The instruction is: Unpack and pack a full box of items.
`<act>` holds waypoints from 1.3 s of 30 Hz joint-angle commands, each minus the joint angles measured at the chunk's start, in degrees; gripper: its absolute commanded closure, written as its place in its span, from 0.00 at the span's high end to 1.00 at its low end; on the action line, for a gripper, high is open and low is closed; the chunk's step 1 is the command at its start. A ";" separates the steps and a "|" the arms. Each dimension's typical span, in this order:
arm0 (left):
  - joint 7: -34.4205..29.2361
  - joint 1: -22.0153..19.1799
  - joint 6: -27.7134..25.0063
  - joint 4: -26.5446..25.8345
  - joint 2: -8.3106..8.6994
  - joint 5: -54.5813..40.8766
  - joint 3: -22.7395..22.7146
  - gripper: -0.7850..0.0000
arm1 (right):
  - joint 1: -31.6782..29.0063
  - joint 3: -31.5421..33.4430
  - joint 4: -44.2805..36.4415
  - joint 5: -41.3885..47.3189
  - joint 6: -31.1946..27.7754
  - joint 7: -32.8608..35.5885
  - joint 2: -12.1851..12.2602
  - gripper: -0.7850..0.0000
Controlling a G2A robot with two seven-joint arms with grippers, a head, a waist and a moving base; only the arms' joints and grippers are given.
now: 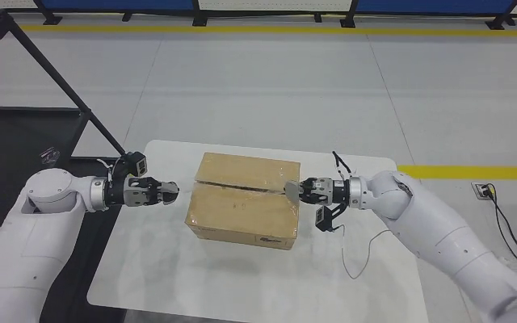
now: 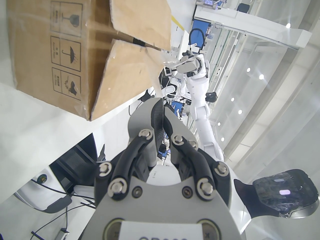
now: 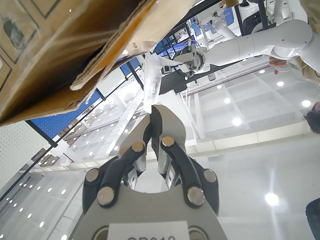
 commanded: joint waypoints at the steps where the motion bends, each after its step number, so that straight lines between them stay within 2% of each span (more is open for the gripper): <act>1: 0.45 -0.19 0.38 0.21 -0.09 0.31 0.47 0.00 | -0.30 0.71 0.09 0.00 -0.18 -1.02 -0.23 0.00; 13: 2.09 -1.26 1.50 1.22 -0.57 -0.58 1.97 0.00 | -2.35 6.19 1.21 0.00 0.06 -5.84 -1.81 0.00; 23: 1.59 -1.53 1.45 2.10 -0.08 -1.46 0.94 0.00 | -4.98 10.54 0.07 0.00 3.44 -8.59 -1.63 0.00; 32: 2.22 -1.83 2.26 2.09 -0.45 -1.01 2.60 0.00 | -7.01 12.95 -1.17 0.00 0.91 -12.70 -1.95 0.00; 39: 2.32 -2.64 2.61 3.28 -0.47 -1.12 2.83 0.00 | -8.43 15.26 -1.73 0.00 1.42 -15.06 -2.40 0.00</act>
